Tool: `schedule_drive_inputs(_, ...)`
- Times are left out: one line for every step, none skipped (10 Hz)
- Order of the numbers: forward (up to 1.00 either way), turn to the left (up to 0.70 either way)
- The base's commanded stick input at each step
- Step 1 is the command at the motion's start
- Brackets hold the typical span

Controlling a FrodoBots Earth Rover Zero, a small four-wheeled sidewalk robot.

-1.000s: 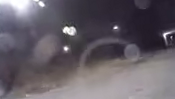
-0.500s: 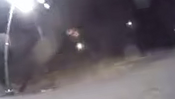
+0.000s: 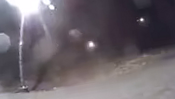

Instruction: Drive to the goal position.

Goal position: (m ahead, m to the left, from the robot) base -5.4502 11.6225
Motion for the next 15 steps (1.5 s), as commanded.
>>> schedule_drive_inputs(0.00,0.00)
schedule_drive_inputs(0.00,0.00)
schedule_drive_inputs(0.00,0.00)
schedule_drive_inputs(0.00,0.00)
schedule_drive_inputs(0.00,0.02)
schedule_drive_inputs(0.00,0.42)
schedule_drive_inputs(0.00,0.69)
schedule_drive_inputs(0.00,0.70)
schedule_drive_inputs(0.00,0.70)
schedule_drive_inputs(0.00,0.70)
schedule_drive_inputs(0.00,0.70)
schedule_drive_inputs(0.00,0.70)
schedule_drive_inputs(0.00,0.70)
schedule_drive_inputs(0.00,0.70)
schedule_drive_inputs(0.00,0.70)
